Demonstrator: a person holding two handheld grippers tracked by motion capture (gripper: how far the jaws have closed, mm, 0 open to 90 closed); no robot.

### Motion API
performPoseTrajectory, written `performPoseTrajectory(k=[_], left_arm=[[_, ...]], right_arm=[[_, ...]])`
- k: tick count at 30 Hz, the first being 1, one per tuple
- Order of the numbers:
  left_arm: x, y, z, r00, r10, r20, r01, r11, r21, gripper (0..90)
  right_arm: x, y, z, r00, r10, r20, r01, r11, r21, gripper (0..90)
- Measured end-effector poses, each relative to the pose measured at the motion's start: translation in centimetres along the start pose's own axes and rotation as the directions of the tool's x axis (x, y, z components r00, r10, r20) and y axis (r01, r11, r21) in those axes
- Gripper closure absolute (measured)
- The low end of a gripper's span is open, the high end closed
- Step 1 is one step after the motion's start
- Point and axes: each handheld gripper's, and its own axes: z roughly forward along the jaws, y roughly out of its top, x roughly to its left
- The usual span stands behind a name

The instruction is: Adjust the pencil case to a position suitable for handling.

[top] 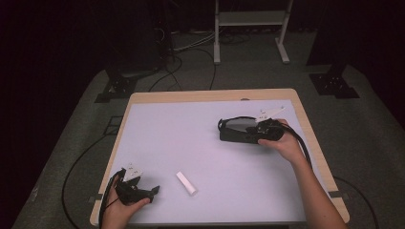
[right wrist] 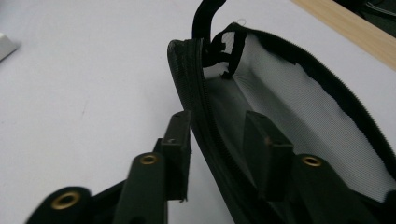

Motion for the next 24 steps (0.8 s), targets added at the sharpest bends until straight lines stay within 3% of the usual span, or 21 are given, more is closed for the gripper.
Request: performPoseTrajectory(k=[13,24], left_arm=[[0.00,0.00,0.00,1.0000,0.000,0.000,0.000,1.0000,0.000,0.9],[0.01,0.00,0.00,1.0000,0.000,0.000,0.000,1.0000,0.000,0.9]], right_arm=[[-0.01,0.03,0.19,0.9987,-0.002,-0.051,0.004,1.000,0.025,86.9],[-0.02,0.18,-0.15,0.9982,0.010,-0.060,-0.009,1.000,0.016,88.2]])
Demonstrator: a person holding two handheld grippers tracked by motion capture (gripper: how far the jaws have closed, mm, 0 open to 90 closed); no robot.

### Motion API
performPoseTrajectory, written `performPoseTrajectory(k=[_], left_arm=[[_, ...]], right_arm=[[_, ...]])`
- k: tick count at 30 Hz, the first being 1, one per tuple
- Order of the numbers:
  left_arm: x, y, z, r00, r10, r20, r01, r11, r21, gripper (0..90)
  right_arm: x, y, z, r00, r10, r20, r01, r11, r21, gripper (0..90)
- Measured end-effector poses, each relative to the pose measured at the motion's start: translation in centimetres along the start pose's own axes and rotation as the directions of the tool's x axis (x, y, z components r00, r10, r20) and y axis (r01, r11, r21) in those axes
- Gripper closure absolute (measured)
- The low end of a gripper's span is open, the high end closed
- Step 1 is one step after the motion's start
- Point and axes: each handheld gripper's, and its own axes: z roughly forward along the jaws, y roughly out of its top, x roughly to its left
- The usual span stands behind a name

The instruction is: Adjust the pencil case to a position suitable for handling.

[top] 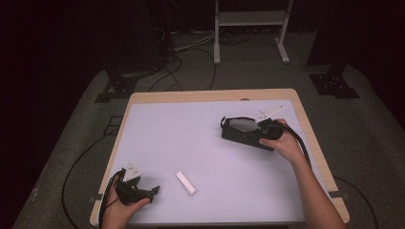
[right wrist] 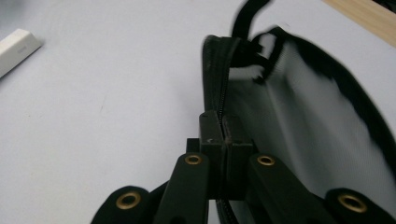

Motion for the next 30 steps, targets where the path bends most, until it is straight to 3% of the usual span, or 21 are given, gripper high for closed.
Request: performPoseTrajectory(k=[9,16,30], left_arm=[[0.0,0.0,0.0,1.0000,0.000,0.000,0.000,1.0000,0.000,0.9],[0.0,0.0,0.0,1.0000,0.001,0.000,-0.001,1.0000,0.002,0.9],[0.0,0.0,0.0,1.0000,0.007,-0.002,-0.007,1.0000,0.004,0.9]], right_arm=[[0.2,0.1,-0.8,0.9999,-0.011,0.001,0.011,1.000,-0.003,88.2],[1.0,0.5,-1.6,0.9994,-0.025,-0.023,0.024,0.999,-0.030,88.2],[3.2,1.3,-2.1,0.9881,-0.086,-0.127,0.080,0.995,-0.054,88.2]])
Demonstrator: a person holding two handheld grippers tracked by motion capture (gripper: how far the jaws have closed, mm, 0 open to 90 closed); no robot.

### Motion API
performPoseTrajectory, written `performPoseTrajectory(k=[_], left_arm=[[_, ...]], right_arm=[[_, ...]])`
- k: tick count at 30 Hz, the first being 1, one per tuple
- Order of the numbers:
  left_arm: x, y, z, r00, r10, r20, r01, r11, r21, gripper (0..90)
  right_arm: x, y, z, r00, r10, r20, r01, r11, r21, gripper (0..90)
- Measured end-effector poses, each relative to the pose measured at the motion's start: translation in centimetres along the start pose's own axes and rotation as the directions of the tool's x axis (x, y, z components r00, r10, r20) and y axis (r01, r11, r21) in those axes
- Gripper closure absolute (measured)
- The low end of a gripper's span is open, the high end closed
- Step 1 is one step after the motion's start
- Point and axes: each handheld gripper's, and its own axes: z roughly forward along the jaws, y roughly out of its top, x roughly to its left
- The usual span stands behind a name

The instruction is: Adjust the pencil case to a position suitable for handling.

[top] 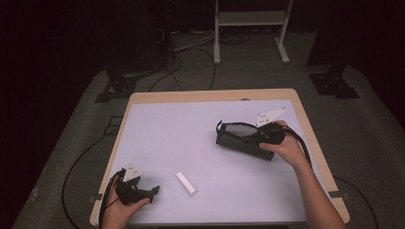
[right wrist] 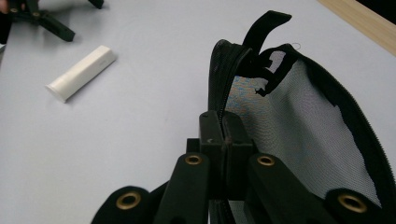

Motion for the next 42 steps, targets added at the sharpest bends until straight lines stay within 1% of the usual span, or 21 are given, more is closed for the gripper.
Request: performPoseTrajectory(k=[6,8,9,11,12,17,19,21,22,24,25,26,27,30,31,33,34,35,37,38,42], left_arm=[[0.0,0.0,0.0,1.0000,-0.007,0.001,0.007,1.0000,-0.002,0.9],[0.0,0.0,0.0,1.0000,-0.007,0.001,0.007,1.0000,-0.003,0.9],[0.0,0.0,0.0,1.0000,-0.007,0.001,0.007,1.0000,-0.003,0.9],[0.0,0.0,0.0,1.0000,-0.003,0.001,0.003,1.0000,0.001,0.9],[0.0,0.0,0.0,1.0000,-0.004,0.001,0.004,1.0000,0.000,0.9],[0.0,0.0,0.0,1.0000,-0.006,0.001,0.006,1.0000,-0.002,0.9],[0.0,0.0,0.0,1.0000,-0.007,0.001,0.007,1.0000,-0.002,0.9],[0.0,0.0,0.0,1.0000,-0.006,0.001,0.006,1.0000,-0.002,0.9],[0.0,0.0,0.0,1.0000,-0.007,0.002,0.007,1.0000,-0.002,0.9],[-0.1,0.0,0.0,1.0000,-0.009,0.002,0.009,1.0000,-0.002,0.9],[-0.1,0.0,0.0,1.0000,-0.009,0.002,0.009,1.0000,-0.002,0.9],[-0.1,0.0,0.0,1.0000,-0.009,0.002,0.009,1.0000,-0.002,0.9],[-0.1,0.0,0.0,1.0000,-0.009,0.002,0.009,1.0000,-0.002,0.9],[-0.1,0.0,0.0,1.0000,-0.009,0.002,0.009,1.0000,-0.002,0.9],[-0.1,0.0,0.0,1.0000,-0.009,0.002,0.009,1.0000,-0.002,0.9],[-0.1,0.0,0.0,1.0000,-0.008,0.002,0.008,1.0000,-0.002,0.9],[-0.1,0.0,0.0,1.0000,-0.009,0.002,0.009,1.0000,-0.003,0.9],[-0.1,0.0,0.0,1.0000,-0.009,0.002,0.009,1.0000,-0.003,0.9],[-0.1,0.0,0.0,1.0000,-0.009,0.002,0.009,1.0000,-0.003,0.9],[-0.1,0.0,0.0,1.0000,-0.009,0.002,0.009,1.0000,-0.003,0.9],[-0.1,0.0,0.0,1.0000,-0.008,0.002,0.008,1.0000,-0.003,0.9]], right_arm=[[0.9,0.4,0.3,0.9988,-0.023,-0.044,0.024,1.000,0.007,88.2],[1.3,0.6,0.5,0.9970,-0.039,-0.067,0.040,0.999,0.013,88.2],[1.3,0.6,0.5,0.9970,-0.039,-0.067,0.040,0.999,0.013,88.2],[1.8,0.7,0.8,0.9939,-0.057,-0.095,0.059,0.998,0.020,88.2],[1.8,0.7,0.8,0.9939,-0.057,-0.095,0.059,0.998,0.020,88.2],[2.6,1.0,1.2,0.9873,-0.081,-0.137,0.086,0.996,0.024,88.2],[3.1,1.2,1.4,0.9815,-0.098,-0.164,0.104,0.994,0.030,88.2],[3.3,1.2,1.4,0.9808,-0.097,-0.169,0.104,0.994,0.033,88.2],[3.6,1.3,1.6,0.9767,-0.112,-0.183,0.121,0.992,0.041,88.2],[3.8,1.4,1.7,0.9747,-0.116,-0.191,0.126,0.991,0.042,88.2],[4.0,1.5,1.8,0.9704,-0.127,-0.205,0.138,0.989,0.044,88.2],[4.1,1.5,1.9,0.9688,-0.126,-0.213,0.139,0.989,0.047,88.1],[4.5,1.6,2.1,0.9632,-0.136,-0.232,0.152,0.987,0.052,88.1],[4.8,1.7,2.3,0.9600,-0.137,-0.244,0.156,0.986,0.062,88.2],[5.1,1.8,2.5,0.9542,-0.148,-0.260,0.170,0.983,0.065,88.2],[5.2,1.8,2.6,0.9519,-0.152,-0.266,0.175,0.982,0.066,88.1],[5.5,1.9,2.7,0.9476,-0.156,-0.279,0.182,0.981,0.070,88.1],[5.5,1.9,2.7,0.9476,-0.156,-0.279,0.182,0.981,0.070,88.1],[5.9,2.0,2.9,0.9413,-0.166,-0.294,0.194,0.979,0.069,88.1],[5.9,2.0,2.9,0.9413,-0.166,-0.294,0.194,0.979,0.069,88.1],[6.6,2.2,3.0,0.9337,-0.182,-0.309,0.211,0.976,0.063,88.1]])
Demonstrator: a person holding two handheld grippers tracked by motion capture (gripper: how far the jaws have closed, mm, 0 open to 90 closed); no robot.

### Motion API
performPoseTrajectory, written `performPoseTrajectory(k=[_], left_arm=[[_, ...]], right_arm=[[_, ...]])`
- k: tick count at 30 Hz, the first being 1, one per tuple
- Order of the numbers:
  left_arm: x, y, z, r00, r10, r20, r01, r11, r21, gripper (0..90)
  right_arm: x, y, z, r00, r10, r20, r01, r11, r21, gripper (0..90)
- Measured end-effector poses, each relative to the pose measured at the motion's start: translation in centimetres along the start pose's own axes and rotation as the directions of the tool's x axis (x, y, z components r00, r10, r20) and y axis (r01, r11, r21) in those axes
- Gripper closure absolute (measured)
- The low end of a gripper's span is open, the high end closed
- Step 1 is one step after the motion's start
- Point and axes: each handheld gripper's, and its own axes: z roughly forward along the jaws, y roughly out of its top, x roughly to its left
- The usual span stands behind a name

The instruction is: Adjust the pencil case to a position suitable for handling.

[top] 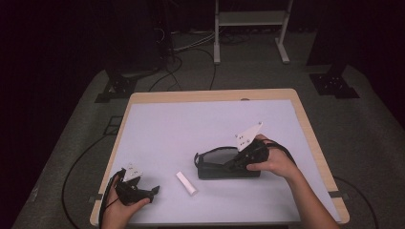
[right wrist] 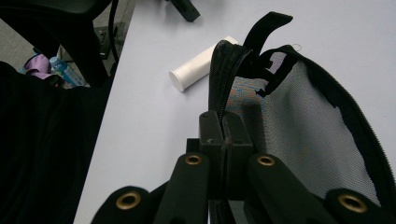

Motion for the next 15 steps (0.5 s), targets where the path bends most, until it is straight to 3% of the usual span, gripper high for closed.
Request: performPoseTrajectory(k=[15], left_arm=[[0.01,0.00,-0.01,1.0000,0.001,0.000,-0.001,1.0000,0.001,0.9]], right_arm=[[0.71,-0.51,0.80,0.9999,0.012,-0.013,-0.011,1.000,0.006,88.1]])
